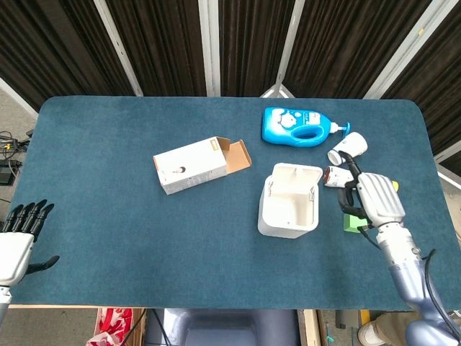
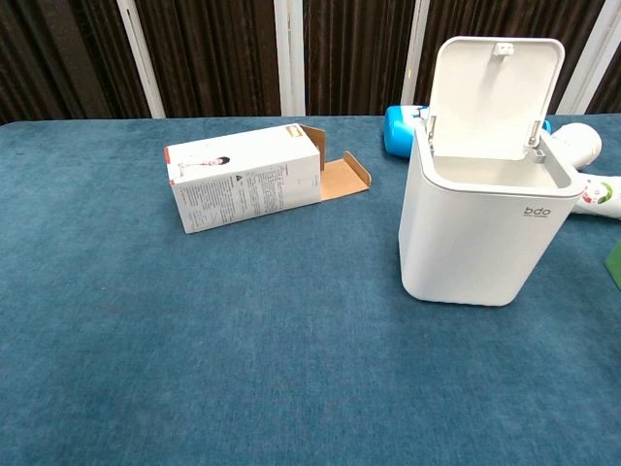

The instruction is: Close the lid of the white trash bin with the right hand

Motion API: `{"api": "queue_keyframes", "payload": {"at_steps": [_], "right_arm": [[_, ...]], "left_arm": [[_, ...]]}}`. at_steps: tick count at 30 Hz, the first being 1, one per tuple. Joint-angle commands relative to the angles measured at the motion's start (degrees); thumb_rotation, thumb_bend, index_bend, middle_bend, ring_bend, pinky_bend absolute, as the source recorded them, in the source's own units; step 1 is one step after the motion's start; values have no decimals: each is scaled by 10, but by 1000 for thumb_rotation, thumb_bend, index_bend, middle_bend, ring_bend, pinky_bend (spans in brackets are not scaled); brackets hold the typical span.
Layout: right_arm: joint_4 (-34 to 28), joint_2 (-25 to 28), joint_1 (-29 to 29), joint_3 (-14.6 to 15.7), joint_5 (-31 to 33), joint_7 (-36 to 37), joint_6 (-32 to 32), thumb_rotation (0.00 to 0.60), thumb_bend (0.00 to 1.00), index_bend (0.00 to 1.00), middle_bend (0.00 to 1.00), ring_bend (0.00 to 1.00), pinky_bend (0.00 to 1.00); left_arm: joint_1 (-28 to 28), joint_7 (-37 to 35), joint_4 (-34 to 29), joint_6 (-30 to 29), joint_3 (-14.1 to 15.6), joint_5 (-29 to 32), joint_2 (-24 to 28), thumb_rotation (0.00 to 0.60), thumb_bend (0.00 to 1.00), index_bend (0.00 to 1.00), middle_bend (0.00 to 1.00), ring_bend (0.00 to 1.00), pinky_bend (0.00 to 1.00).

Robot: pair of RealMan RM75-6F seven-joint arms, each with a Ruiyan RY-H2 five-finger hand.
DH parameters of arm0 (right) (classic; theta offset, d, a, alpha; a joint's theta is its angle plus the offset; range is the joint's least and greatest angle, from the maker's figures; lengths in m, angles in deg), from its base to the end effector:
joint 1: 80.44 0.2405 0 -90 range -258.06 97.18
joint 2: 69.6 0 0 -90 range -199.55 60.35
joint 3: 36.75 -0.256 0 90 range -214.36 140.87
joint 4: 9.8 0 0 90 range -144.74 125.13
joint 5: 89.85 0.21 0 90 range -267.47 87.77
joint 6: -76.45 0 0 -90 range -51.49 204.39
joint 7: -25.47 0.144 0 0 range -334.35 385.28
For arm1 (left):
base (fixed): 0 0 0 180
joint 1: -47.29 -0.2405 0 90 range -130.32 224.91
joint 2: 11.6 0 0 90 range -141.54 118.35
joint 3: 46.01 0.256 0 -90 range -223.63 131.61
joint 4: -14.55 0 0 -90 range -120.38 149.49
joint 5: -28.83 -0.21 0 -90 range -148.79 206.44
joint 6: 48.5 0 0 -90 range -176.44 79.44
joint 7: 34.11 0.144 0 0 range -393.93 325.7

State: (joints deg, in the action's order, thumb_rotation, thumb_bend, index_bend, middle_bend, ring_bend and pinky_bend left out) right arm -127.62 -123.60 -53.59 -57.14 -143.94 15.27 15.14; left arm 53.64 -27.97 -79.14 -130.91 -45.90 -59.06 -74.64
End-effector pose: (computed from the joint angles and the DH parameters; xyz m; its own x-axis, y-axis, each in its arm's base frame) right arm -0.1701 -0.3035 0.1683 0.1530 -0.1599 0.9752 -0.9873 -0.0664 0.1441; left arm -0.3059 0.1771 0.1480 0.4952 0.0828 0.8648 0.8685 -0.0741 -0.4902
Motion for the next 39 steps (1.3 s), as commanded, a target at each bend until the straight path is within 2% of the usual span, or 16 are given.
{"api": "queue_keyframes", "payload": {"at_steps": [1, 8, 12, 18, 32, 39], "right_arm": [[-20, 5, 40, -19, 64, -13, 31, 600, 607, 1, 799, 858, 825], [-34, 13, 101, -32, 171, -33, 57, 600, 621, 118, 800, 860, 825], [-45, 15, 128, -20, 213, -61, 53, 600, 634, 183, 801, 861, 826], [-65, 21, 152, 4, 257, -85, 52, 600, 644, 222, 804, 866, 832], [-141, 64, 154, 28, 243, -80, 40, 600, 650, 228, 805, 867, 832], [-172, 87, 151, 47, 222, -68, 70, 600, 650, 228, 806, 867, 832]], "left_arm": [[1, 0, -1, 1, 0, -1, 0, 600, 0, 0, 0, 0, 0], [4, -6, 0, 7, -1, 3, 0, 600, 0, 0, 0, 0, 0], [5, -11, 2, 8, -2, 3, 0, 600, 0, 0, 0, 0, 0], [4, -17, 2, 4, -1, -1, 2, 600, 0, 0, 0, 0, 0], [1, -15, 1, -3, 2, -8, 2, 600, 0, 0, 0, 0, 0], [1, -17, 0, -3, 2, -6, 3, 600, 0, 0, 0, 0, 0]]}}
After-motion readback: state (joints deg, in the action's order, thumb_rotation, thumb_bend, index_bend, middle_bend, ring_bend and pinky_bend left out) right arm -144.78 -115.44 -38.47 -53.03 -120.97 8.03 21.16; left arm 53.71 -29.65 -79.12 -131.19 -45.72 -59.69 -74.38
